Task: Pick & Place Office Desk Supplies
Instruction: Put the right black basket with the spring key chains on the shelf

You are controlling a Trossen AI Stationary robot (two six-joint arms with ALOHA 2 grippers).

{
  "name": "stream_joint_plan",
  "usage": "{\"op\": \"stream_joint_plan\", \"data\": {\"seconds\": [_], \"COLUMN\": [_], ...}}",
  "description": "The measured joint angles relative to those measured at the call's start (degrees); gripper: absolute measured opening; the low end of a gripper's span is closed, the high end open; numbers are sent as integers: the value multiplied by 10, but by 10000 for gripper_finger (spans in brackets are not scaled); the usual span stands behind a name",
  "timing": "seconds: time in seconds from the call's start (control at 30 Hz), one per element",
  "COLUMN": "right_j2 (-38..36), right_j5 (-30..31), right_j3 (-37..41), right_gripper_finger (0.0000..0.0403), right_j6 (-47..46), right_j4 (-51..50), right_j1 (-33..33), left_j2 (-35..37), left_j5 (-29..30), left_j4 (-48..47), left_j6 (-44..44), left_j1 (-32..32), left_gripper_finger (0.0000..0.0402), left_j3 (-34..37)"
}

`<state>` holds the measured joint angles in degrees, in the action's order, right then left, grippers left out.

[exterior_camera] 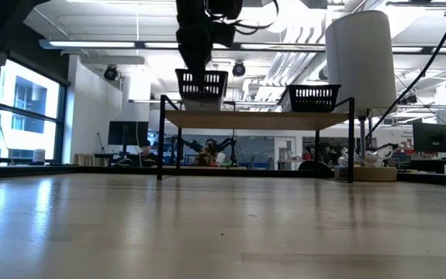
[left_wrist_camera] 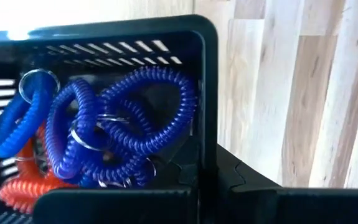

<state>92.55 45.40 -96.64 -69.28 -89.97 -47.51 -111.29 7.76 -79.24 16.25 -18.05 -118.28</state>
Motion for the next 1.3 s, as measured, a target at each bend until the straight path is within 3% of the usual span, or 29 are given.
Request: {"op": "stream_joint_plan", "data": {"seconds": [0.83, 1.07, 1.3], "right_j2": [-11, -23, -25], "right_j5": [-4, -4, 1], "right_j3": [7, 22, 23], "right_gripper_finger": [136, 136, 136], "right_j6": [4, -9, 1], "right_j4": [-1, -1, -1], "right_j1": [0, 0, 0], "left_j2": [-31, -31, -31], "left_j5": [1, 28, 29], "left_j4": [-24, -31, -32], "left_j6": [22, 15, 14], "left_j1": [-15, -15, -10], "left_gripper_finger": [1, 1, 39], "left_j3": [0, 0, 0]}}
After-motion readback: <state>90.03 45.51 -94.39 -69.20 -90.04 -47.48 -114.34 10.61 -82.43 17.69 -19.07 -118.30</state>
